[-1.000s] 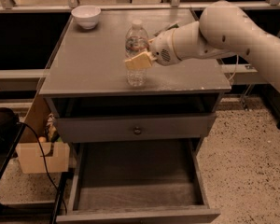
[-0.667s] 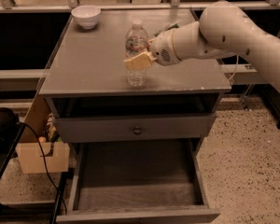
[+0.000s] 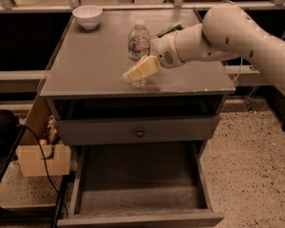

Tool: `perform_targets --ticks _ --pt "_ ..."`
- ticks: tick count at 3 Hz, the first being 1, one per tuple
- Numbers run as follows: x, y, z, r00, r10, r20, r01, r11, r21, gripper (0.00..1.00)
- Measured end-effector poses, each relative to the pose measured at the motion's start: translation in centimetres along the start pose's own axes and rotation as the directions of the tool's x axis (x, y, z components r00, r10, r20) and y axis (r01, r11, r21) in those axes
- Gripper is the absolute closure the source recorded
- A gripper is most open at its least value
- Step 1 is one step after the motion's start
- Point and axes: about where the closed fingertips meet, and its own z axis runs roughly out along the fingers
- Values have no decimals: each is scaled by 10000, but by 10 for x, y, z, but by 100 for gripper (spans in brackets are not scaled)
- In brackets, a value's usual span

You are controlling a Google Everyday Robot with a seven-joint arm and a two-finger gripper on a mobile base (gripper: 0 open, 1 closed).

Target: Pick water bottle from middle drawer and place on counter

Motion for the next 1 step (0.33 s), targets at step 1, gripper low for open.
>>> perform_targets --ticks 1 --pt "0 0 0 10000 0 0 0 10000 -1 0"
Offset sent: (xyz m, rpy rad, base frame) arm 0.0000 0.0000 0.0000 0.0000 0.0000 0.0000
